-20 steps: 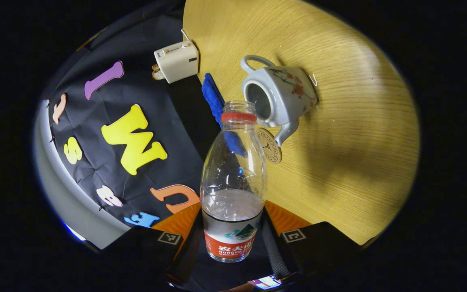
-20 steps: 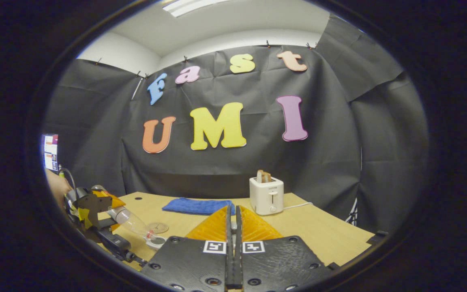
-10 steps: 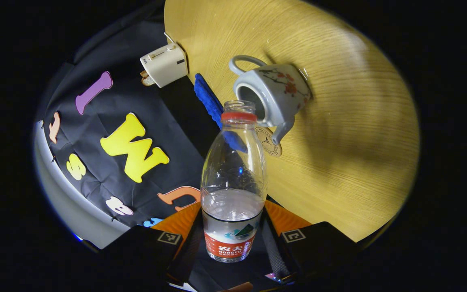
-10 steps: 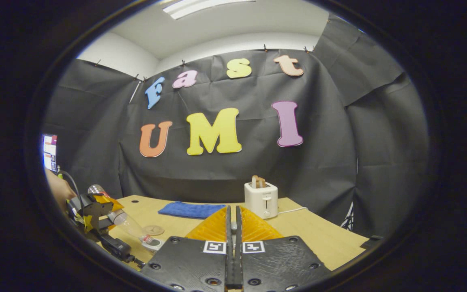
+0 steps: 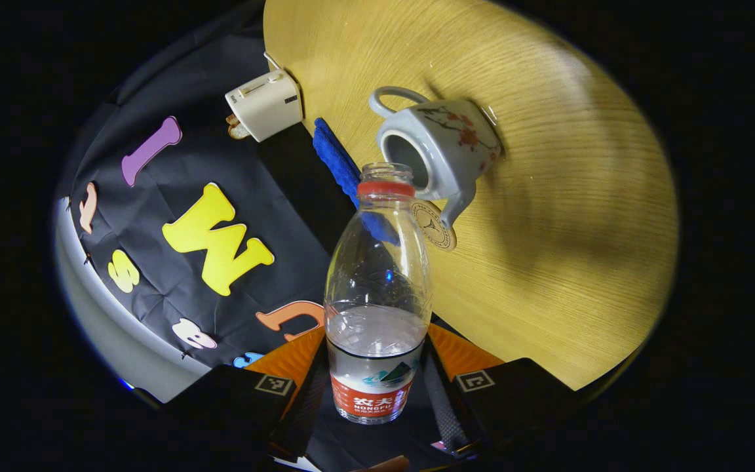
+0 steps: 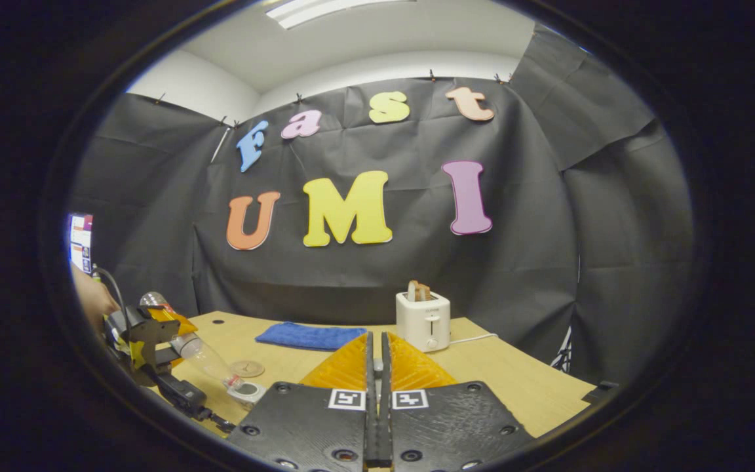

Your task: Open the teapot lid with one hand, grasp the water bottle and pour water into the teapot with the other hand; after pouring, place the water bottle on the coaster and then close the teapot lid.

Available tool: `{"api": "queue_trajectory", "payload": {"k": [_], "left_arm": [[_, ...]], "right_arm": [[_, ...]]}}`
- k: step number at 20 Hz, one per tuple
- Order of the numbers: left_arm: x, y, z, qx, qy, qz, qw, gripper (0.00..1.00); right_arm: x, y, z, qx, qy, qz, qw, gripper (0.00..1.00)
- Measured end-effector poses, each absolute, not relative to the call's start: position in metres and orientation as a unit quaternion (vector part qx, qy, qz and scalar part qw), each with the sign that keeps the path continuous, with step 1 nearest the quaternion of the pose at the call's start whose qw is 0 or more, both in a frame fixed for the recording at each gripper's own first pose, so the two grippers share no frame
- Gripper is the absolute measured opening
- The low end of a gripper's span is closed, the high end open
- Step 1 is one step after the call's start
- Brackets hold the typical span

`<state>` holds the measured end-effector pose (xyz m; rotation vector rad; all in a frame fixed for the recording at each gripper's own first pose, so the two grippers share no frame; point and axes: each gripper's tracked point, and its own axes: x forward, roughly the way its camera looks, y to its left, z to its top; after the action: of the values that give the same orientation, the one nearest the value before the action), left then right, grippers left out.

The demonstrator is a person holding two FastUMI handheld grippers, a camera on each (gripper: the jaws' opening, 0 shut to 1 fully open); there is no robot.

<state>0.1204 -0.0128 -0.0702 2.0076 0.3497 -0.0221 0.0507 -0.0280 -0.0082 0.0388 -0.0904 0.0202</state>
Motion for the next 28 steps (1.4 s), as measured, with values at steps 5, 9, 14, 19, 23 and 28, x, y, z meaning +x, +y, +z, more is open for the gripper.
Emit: {"api": "queue_trajectory", "payload": {"k": [5, 9, 14, 19, 23, 28], "left_arm": [[0.121, -0.012, -0.083, 0.722, 0.138, -0.039, 0.677, 0.75], [0.133, -0.018, -0.071, 0.609, 0.090, -0.049, 0.787, 0.75], [0.139, 0.007, -0.075, 0.441, 0.091, -0.028, 0.893, 0.75], [0.143, 0.012, -0.059, 0.271, 0.056, -0.036, 0.960, 0.75], [0.142, 0.010, -0.048, 0.186, 0.025, -0.042, 0.981, 0.75], [0.164, -0.020, -0.044, 0.064, 0.011, -0.084, 0.994, 0.76]], "right_arm": [[0.055, -0.034, -0.012, 0.015, -0.041, 0.001, 0.999, 0.00], [0.059, -0.032, -0.016, 0.010, -0.034, -0.002, 0.999, 0.00], [0.063, -0.024, -0.026, -0.001, -0.025, -0.001, 1.000, 0.00], [0.070, -0.019, -0.037, -0.008, -0.011, -0.003, 1.000, 0.00], [0.074, -0.014, -0.043, -0.013, -0.006, -0.002, 1.000, 0.00], [0.077, -0.008, -0.051, -0.025, 0.003, -0.002, 1.000, 0.00]]}}
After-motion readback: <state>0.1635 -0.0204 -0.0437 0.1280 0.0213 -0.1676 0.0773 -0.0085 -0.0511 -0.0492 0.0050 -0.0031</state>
